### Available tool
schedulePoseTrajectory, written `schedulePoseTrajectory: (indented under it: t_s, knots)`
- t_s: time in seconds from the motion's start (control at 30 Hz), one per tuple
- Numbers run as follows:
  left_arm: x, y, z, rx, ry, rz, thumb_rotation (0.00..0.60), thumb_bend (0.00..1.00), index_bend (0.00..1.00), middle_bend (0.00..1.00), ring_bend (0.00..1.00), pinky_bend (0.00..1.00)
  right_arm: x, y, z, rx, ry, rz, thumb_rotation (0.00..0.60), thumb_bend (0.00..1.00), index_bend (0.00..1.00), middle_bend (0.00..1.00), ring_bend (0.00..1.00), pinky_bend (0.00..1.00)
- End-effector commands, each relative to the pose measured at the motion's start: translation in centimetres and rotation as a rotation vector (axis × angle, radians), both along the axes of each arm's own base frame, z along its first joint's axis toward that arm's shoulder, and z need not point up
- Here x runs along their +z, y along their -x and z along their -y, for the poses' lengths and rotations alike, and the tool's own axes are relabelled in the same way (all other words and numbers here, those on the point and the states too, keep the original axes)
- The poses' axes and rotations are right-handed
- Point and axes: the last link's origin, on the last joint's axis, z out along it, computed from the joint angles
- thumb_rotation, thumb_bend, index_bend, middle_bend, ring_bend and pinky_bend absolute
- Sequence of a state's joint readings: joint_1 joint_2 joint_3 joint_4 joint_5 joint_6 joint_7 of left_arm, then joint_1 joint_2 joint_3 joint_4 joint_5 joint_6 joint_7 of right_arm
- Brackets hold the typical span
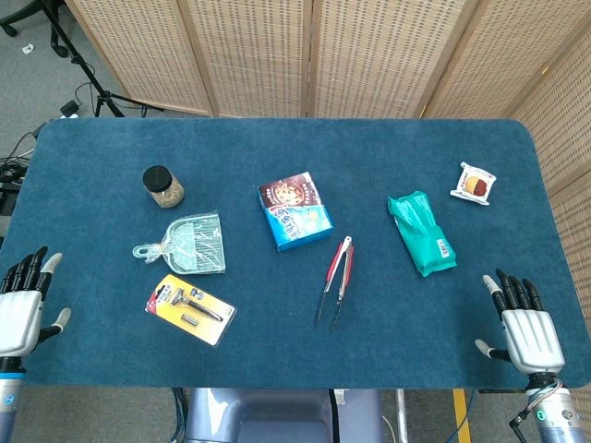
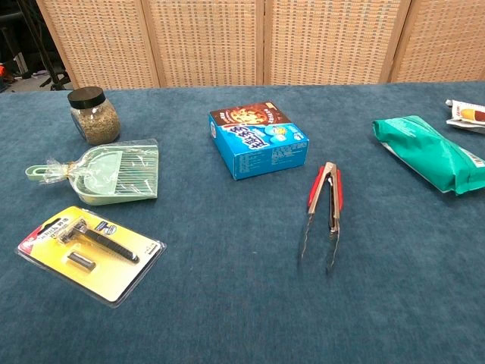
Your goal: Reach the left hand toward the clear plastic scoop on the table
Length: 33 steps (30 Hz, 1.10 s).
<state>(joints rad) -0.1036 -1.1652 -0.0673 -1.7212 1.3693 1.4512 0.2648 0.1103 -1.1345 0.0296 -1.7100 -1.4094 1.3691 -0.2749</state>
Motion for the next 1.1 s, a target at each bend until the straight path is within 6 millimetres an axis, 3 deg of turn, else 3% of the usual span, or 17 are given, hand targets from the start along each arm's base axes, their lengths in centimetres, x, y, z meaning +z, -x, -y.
schedulePoseTrajectory:
  t_s: [0.03, 1.1]
  knots:
    - [0.0, 0.01, 0.0, 0.0, 0.001, 0.001, 0.6, 0.29, 0.0, 0.0, 0.0, 0.11, -0.04, -0.03, -0.07, 0.0, 0.0, -0.002, 0.6, 0.0, 0.0, 0.0, 0.0, 0.0]
    - [0.14, -0.12, -0.03, -0.008, -0.002, 0.02, 0.6, 0.3, 0.0, 0.0, 0.0, 0.11, -0.45, -0.2, -0.14, 0.001, -0.016, -0.009, 0.6, 0.0, 0.0, 0.0, 0.0, 0.0]
